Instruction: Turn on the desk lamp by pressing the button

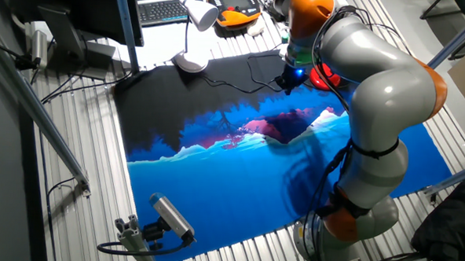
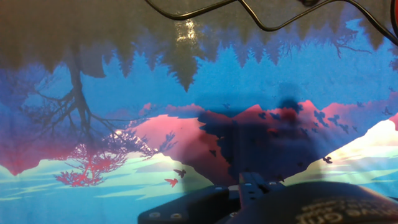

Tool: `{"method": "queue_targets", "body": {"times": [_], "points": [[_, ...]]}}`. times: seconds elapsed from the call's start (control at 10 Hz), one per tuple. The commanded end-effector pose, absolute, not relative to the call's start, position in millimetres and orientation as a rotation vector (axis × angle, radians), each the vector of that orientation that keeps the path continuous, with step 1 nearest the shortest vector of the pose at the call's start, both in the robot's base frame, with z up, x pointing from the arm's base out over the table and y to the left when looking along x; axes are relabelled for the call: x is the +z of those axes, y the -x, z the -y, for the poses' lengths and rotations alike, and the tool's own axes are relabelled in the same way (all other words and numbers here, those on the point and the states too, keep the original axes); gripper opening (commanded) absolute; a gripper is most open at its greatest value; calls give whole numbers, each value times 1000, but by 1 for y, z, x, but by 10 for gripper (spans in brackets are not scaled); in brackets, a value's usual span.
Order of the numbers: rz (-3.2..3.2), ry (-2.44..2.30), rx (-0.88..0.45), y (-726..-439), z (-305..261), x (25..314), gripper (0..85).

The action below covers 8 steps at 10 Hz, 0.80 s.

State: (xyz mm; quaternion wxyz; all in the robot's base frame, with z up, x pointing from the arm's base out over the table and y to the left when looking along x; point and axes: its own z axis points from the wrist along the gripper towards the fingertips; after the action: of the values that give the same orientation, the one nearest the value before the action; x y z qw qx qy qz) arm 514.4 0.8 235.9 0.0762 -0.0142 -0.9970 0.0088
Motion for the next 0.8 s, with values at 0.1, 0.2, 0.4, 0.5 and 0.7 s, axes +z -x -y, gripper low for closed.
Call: {"method": "queue_targets", "body": {"times": [0.1,0.2,0.4,0.5,0.7], "points": [[2989,43,26,-514,-1,236,0],[2989,43,26,-514,-1,236,0],[2987,31,27,-514,-1,236,0],[2987,24,28,-514,-1,236,0],[2987,31,27,-514,-1,236,0]]}}
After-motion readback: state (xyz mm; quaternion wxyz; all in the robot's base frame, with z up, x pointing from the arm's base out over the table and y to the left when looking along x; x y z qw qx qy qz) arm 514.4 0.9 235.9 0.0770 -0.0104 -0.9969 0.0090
